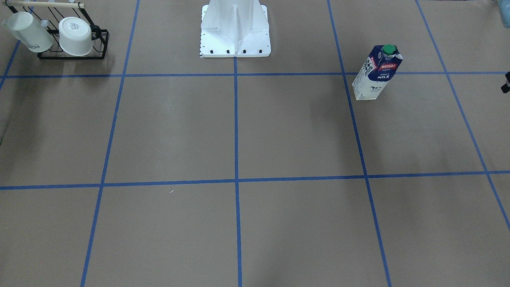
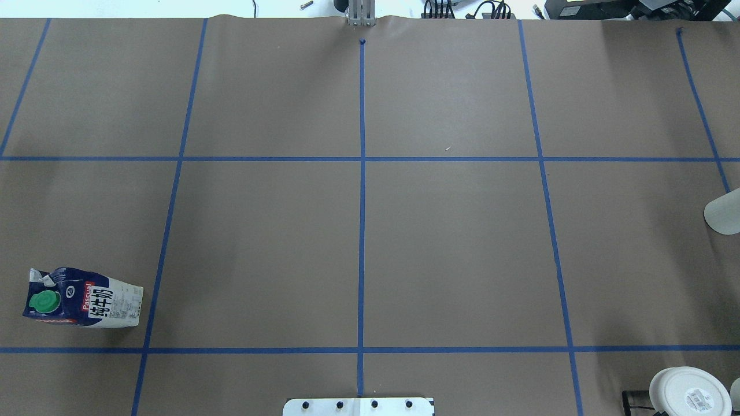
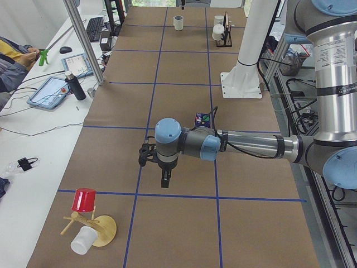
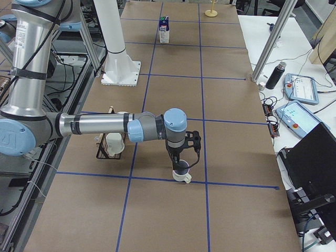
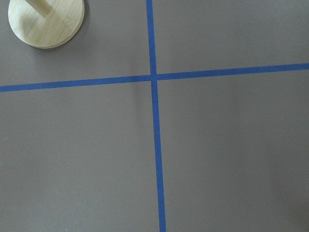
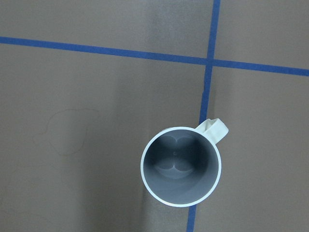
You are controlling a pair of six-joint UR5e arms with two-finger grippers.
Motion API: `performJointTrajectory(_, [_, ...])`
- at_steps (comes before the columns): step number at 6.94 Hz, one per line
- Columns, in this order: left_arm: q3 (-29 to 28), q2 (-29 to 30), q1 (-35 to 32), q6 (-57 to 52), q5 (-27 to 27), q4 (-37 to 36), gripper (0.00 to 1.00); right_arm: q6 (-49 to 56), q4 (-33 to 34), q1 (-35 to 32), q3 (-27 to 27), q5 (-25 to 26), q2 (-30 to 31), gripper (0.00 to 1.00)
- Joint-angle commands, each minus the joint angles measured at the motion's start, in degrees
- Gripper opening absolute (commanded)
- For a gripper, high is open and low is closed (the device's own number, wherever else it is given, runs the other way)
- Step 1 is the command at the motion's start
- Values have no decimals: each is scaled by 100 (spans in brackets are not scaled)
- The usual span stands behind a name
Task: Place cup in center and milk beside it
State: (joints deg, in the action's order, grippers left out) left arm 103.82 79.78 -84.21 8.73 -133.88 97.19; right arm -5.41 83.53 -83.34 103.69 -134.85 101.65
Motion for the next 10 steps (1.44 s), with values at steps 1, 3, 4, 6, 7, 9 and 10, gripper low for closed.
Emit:
performJointTrajectory(1, [-11, -15, -8, 32, -42, 2, 98, -12, -12, 2, -819, 3, -370, 100])
performJointTrajectory(3, [95, -41, -34, 32, -41, 2, 98, -422, -535, 2, -1420, -6, -610, 100])
performJointTrajectory(4, [86, -41, -26, 32, -33, 2, 98, -1113, -783, 89, -1448, 3, -654, 99])
performJointTrajectory(6, [86, -41, -25, 32, -41, 2, 98, -1173, -864, 195, -1675, -15, -655, 99])
performJointTrajectory(7, [103, -41, -34, 32, -41, 2, 98, -1173, -864, 309, -1711, -6, -655, 99])
performJointTrajectory(9, [217, -41, -43, 32, -41, 2, 98, -1173, -864, 354, -1790, -6, -655, 98])
performJointTrajectory(10, [305, -32, -43, 32, -41, 2, 98, -1173, -873, 380, -1852, -6, -663, 94])
